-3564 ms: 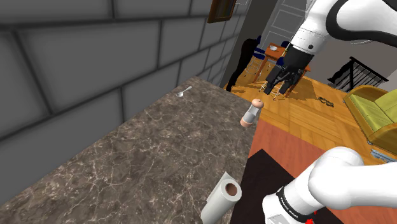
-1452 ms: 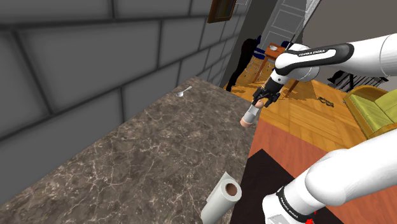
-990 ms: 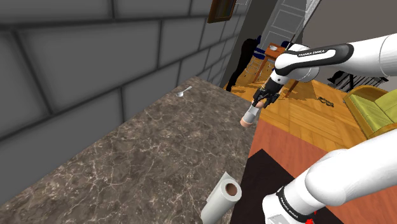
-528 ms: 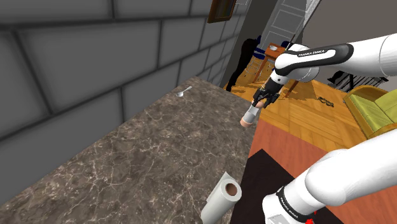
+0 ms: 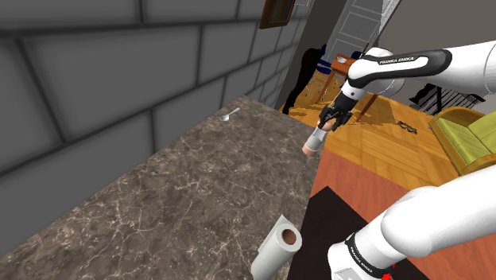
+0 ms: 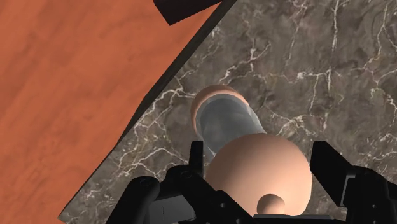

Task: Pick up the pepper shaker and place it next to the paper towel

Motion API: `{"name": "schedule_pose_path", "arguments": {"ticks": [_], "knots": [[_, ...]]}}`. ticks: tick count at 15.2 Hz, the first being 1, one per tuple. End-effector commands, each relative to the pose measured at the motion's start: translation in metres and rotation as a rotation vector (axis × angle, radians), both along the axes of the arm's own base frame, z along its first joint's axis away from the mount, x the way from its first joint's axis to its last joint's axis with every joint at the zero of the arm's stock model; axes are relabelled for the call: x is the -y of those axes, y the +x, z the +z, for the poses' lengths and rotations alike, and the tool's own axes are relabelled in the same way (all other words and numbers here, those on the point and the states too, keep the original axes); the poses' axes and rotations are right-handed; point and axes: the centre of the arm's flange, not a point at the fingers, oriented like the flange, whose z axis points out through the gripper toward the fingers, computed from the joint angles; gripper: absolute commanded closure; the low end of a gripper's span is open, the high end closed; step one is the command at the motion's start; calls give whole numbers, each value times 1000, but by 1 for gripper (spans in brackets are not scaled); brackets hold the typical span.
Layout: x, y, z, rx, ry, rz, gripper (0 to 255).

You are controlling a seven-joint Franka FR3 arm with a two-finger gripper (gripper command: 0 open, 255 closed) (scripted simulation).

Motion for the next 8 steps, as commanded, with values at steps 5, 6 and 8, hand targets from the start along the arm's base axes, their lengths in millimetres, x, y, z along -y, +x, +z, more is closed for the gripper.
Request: {"name": "schedule_pose_path", "arguments": {"ticks": [5, 6, 8], "knots": [[0, 0, 32, 0, 0, 0, 255], [0, 0, 37, 0, 0, 0, 255], [0, 0, 48, 0, 0, 0, 255]]}}
